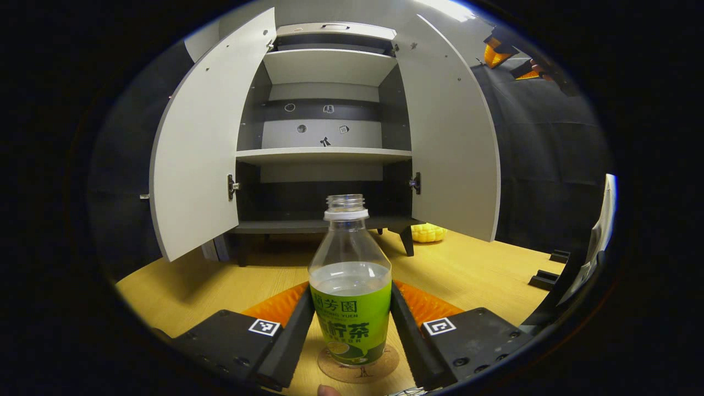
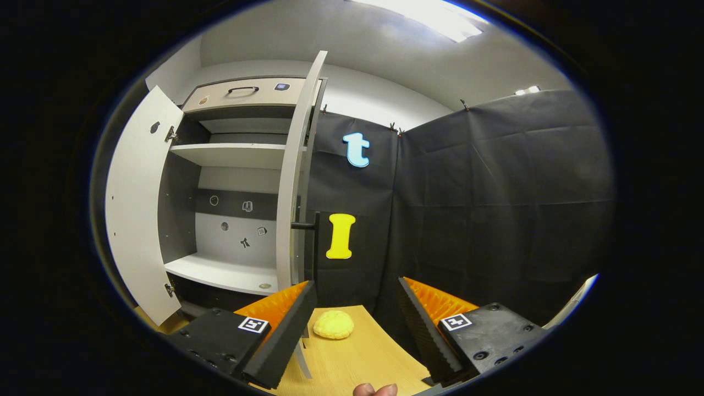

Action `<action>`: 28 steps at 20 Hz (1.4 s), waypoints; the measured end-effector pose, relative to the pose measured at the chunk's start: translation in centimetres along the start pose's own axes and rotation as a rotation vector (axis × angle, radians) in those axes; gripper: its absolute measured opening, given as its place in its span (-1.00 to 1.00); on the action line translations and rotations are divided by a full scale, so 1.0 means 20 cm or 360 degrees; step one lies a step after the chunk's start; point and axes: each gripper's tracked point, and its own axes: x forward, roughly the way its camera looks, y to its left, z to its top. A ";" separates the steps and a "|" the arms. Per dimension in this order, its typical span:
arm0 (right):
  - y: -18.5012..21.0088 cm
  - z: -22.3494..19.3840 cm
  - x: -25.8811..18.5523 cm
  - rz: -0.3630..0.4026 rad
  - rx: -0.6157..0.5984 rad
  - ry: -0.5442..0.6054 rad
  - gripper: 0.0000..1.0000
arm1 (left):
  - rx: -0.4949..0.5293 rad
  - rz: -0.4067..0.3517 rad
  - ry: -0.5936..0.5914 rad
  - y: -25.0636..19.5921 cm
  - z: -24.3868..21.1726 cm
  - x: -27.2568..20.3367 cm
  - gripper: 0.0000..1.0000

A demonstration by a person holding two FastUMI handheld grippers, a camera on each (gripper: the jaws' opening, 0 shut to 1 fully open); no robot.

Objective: Grasp the bottle in the cabinet with the left hand and place it on the coaster, then close the right door with the right hand and the left door with the left hand.

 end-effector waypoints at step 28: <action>-0.11 -0.16 0.40 0.0232 0.0009 0.0086 0.94 | -0.0157 0.0399 0.0108 0.11 0.41 -0.60 0.95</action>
